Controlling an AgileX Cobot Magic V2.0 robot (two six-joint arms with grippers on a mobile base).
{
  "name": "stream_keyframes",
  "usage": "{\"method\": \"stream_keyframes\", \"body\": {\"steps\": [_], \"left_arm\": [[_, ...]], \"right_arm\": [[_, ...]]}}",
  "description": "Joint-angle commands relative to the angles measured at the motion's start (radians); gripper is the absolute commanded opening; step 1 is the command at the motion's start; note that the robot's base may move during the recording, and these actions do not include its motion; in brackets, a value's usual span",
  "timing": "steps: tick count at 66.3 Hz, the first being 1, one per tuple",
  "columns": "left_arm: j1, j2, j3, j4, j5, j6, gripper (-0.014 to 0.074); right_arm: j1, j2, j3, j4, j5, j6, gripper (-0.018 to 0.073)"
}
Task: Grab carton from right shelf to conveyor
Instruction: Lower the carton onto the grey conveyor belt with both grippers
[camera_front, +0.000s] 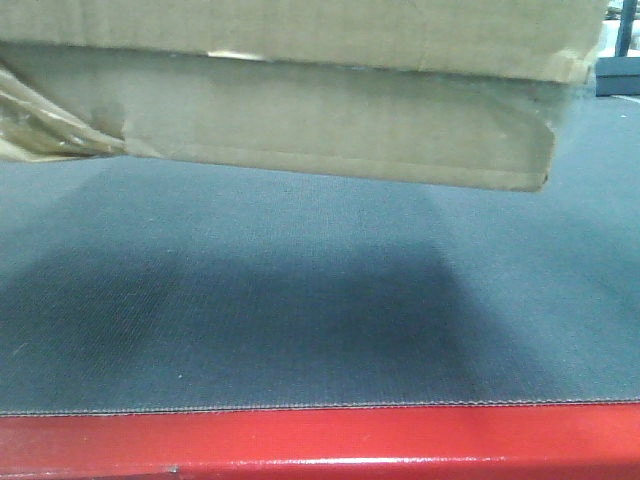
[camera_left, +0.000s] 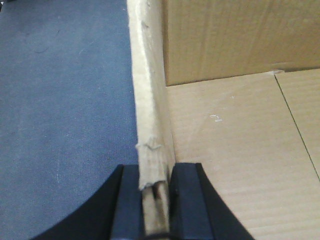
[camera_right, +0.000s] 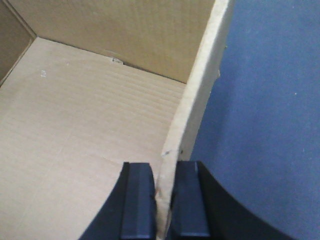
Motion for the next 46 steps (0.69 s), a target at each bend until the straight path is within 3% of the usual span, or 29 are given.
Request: {"method": "stream_keyframes", "body": {"steps": [1,15,22,46], "left_arm": [[0.011,-0.013,-0.004,0.113,0.016,0.007,-0.0009],[0.013,0.008,-0.004,-0.080,-0.043,-0.018,-0.0009],[0.013,0.040,0.006,-0.160,-0.125,-0.018,-0.0009],[0.023,0.206,0.087,-0.158,-0.336,-0.121,-0.0009]], "right_arm": [[-0.009,-0.019,-0.003,-0.058,-0.035,-0.023,-0.0070],[-0.009,-0.012,-0.012,-0.050,-0.039,-0.023,-0.0070],[-0.013,0.031,-0.059,-0.063,-0.041,-0.023,-0.0070],[-0.013,0.278,-0.111,-0.101,-0.147,-0.023,-0.0070]]}}
